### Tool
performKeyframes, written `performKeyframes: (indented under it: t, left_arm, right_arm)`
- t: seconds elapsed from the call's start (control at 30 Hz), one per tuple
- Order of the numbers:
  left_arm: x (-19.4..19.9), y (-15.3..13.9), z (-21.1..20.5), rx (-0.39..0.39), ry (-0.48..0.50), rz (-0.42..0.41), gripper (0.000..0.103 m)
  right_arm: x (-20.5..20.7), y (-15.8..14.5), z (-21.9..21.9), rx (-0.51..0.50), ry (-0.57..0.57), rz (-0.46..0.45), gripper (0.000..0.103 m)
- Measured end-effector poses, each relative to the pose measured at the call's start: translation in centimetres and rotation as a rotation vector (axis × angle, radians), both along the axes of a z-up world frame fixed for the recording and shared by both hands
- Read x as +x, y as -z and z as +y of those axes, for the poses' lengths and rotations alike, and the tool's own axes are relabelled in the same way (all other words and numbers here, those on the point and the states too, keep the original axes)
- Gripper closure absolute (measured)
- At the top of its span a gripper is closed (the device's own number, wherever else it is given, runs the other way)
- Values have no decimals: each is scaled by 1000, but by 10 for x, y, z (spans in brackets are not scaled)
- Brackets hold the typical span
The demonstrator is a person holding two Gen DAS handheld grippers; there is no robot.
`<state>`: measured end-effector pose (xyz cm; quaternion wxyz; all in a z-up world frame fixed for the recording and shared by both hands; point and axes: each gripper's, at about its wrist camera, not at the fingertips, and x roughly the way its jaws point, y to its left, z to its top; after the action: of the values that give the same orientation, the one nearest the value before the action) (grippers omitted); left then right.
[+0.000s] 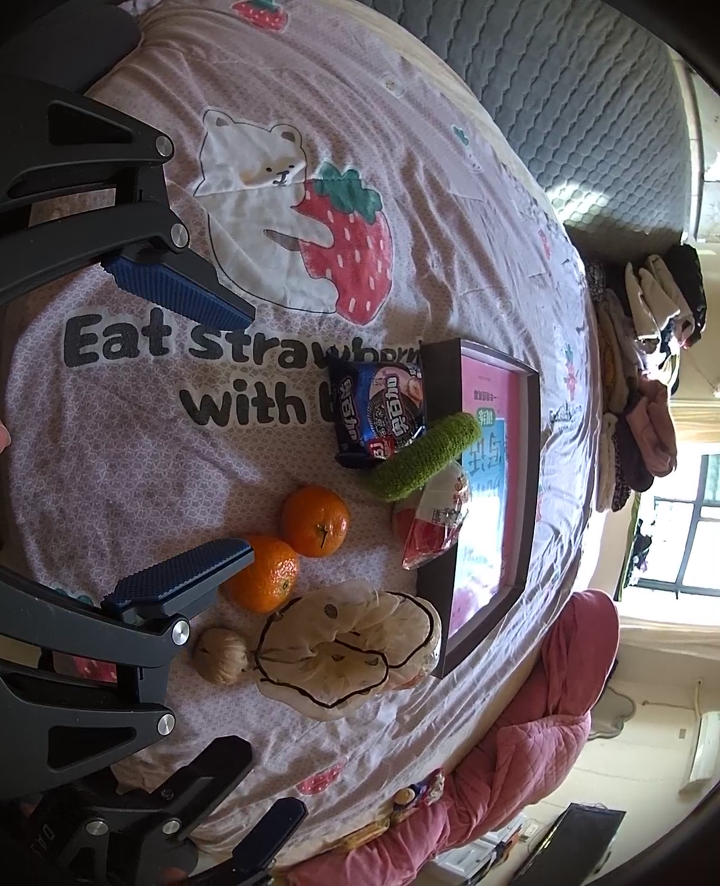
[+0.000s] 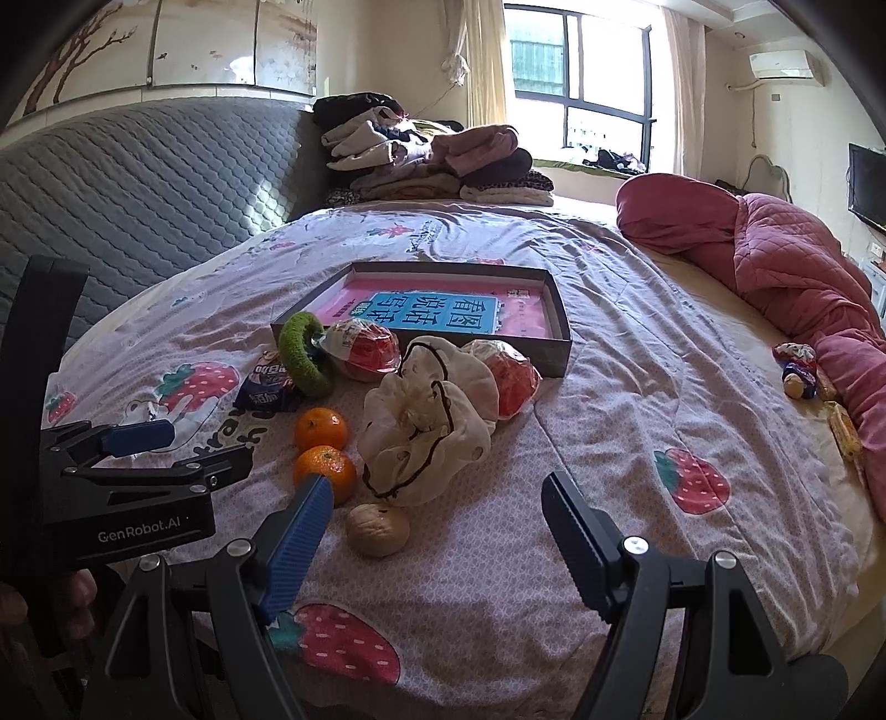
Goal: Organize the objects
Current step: 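Move the left tool toward the green fuzzy ring while the right tool approaches the white cloth bag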
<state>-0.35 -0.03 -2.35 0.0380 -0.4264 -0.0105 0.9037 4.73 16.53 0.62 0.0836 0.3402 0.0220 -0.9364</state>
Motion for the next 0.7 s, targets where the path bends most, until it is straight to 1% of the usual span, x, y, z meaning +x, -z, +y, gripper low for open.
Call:
performKeyframes:
  t: [0.13, 0.27, 0.43, 0.7]
  left_arm:
    - [-3, 4, -4, 3, -7, -9, 24]
    - [-8, 9, -8, 9, -17, -14, 24]
    - [-15, 12, -12, 4, -25, 6, 24]
    - [-40, 12, -14, 24, -33, 1, 24]
  right_arm:
    - [-4, 5, 0, -5, -3, -12, 26]
    - [-9, 7, 4, -21, 17, -12, 26]
    - [-19, 9, 8, -32, 38, -14, 26]
    - [-39, 13, 9, -38, 46, -19, 26]
